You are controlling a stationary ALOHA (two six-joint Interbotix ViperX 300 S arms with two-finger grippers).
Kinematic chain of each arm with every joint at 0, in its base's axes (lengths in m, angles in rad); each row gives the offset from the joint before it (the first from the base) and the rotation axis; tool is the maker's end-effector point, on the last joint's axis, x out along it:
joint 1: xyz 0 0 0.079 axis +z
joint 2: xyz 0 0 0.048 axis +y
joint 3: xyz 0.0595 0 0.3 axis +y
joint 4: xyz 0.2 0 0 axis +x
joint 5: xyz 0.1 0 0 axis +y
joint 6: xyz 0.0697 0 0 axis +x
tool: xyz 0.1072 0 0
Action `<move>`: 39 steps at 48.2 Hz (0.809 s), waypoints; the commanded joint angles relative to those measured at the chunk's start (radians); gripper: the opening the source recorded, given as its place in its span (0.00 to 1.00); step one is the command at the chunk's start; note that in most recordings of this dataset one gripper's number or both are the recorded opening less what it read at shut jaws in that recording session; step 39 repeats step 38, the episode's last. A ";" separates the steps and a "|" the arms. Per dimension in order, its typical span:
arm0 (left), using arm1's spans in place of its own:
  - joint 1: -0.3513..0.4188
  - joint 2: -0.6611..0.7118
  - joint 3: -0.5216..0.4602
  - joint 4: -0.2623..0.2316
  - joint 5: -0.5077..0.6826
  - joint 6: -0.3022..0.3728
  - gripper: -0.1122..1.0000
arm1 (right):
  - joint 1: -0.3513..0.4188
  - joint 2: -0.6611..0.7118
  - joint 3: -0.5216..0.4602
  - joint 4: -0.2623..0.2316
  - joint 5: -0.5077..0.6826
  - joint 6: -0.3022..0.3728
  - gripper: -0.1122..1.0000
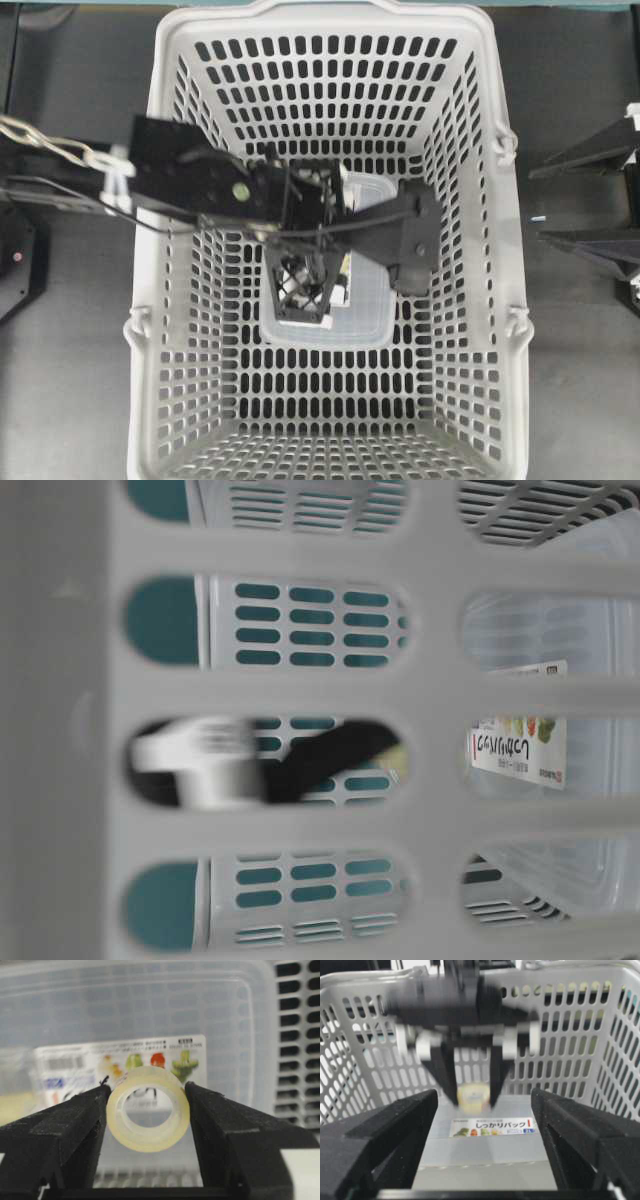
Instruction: Pick up the cellophane tape from the shopping basket with the left arm.
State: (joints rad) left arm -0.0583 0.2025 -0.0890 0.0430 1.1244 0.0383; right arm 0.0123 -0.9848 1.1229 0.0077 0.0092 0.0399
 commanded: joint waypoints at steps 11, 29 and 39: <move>-0.002 -0.046 -0.296 0.003 0.293 -0.002 0.55 | 0.003 0.005 -0.023 0.002 -0.015 0.002 0.76; -0.002 -0.043 -0.350 0.003 0.321 -0.002 0.55 | 0.011 0.005 -0.023 0.002 -0.029 0.002 0.76; -0.002 -0.043 -0.350 0.003 0.322 -0.002 0.55 | 0.011 0.005 -0.023 0.002 -0.029 0.003 0.76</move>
